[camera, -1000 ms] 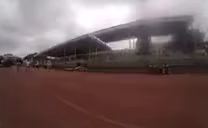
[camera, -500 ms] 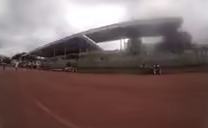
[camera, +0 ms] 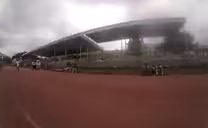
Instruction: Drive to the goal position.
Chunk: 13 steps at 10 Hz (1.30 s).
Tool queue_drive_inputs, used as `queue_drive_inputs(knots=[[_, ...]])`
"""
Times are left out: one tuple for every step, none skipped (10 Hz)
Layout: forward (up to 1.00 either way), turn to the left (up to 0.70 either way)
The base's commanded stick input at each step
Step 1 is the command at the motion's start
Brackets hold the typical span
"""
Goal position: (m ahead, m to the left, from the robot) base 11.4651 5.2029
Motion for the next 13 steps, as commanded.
queue_drive_inputs(knots=[[0.70,0.00],[0.70,0.00],[0.70,0.00],[0.70,0.00],[0.70,0.00],[0.70,0.00],[0.70,0.00],[0.70,0.00],[0.70,0.00],[0.70,0.00],[0.70,0.00],[0.70,0.00],[0.70,0.00]])
